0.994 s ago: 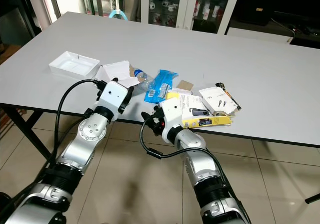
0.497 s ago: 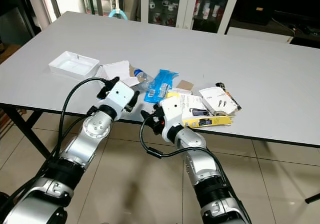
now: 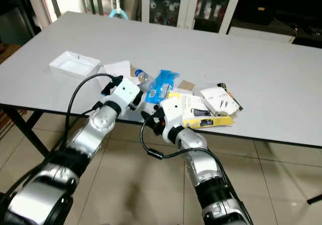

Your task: Picking trash to rubbish bin

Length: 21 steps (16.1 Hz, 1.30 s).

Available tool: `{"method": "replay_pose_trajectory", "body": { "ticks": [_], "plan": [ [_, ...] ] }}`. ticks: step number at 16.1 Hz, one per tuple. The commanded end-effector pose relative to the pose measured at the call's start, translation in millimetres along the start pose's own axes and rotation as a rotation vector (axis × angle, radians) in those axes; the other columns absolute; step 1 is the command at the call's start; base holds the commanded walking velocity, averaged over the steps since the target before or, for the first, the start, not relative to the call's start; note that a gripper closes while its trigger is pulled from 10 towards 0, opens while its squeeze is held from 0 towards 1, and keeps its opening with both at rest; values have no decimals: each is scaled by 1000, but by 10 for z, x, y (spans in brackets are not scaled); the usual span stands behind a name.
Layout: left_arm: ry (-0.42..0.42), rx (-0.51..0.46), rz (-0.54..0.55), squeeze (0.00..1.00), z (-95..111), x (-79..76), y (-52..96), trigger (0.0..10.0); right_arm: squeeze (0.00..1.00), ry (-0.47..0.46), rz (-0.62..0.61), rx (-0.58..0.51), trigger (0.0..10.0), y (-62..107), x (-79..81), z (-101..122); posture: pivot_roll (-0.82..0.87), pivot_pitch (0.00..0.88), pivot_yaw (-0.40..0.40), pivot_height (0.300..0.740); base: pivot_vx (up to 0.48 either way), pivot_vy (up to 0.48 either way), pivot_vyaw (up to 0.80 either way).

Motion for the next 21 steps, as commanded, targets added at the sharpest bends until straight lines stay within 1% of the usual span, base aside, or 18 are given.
{"method": "replay_pose_trajectory", "body": {
  "ticks": [1,3,4,8,11,12,13,14,21],
  "plan": [
    [-13,3,14,0,33,38,-34,10000,0,10,-2,-4,10000,29,-25,30,17,17,-93,740,0,0,0],
    [-32,38,32,0,-21,74,-45,10000,0,9,-2,-5,10000,31,-23,33,12,16,-91,740,0,0,0],
    [-58,75,48,0,-90,97,-48,10000,0,9,-3,-4,10000,32,-25,30,13,17,-92,740,0,0,0],
    [-61,125,68,0,-186,106,-51,10000,0,5,0,-6,10000,32,-15,29,9,20,-89,740,0,0,0],
    [-60,131,73,0,-178,78,-62,10000,0,1,-1,-10,10000,41,-8,25,0,19,-85,740,0,0,0],
    [-60,131,74,0,-175,73,-64,4431,0,0,-1,-10,10000,42,-8,23,-1,19,-84,740,0,0,0],
    [-58,130,75,0,-173,69,-65,4431,0,-1,-2,-10,10000,44,-8,21,-2,18,-84,740,0,0,0],
    [-59,122,72,0,-163,51,-65,0,0,-2,-4,-10,10000,47,-8,17,-5,18,-83,740,0,0,0],
    [-62,109,57,0,-166,-62,-38,0,0,3,-8,-7,10000,54,-19,1,-9,0,-78,740,0,0,0]
  ]
}}
Point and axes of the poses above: a point about 5 cm out from each wrist's last joint towards the gripper, its own y axis pointing back from the gripper into the wrist, its own z axis along the axis of the wrist's last joint, x = y × z, the point moved 3 cm from there along -y, pointing out of the wrist towards the gripper, and after that the axes turned 12 degrees about -y, right-handed, at the moved point
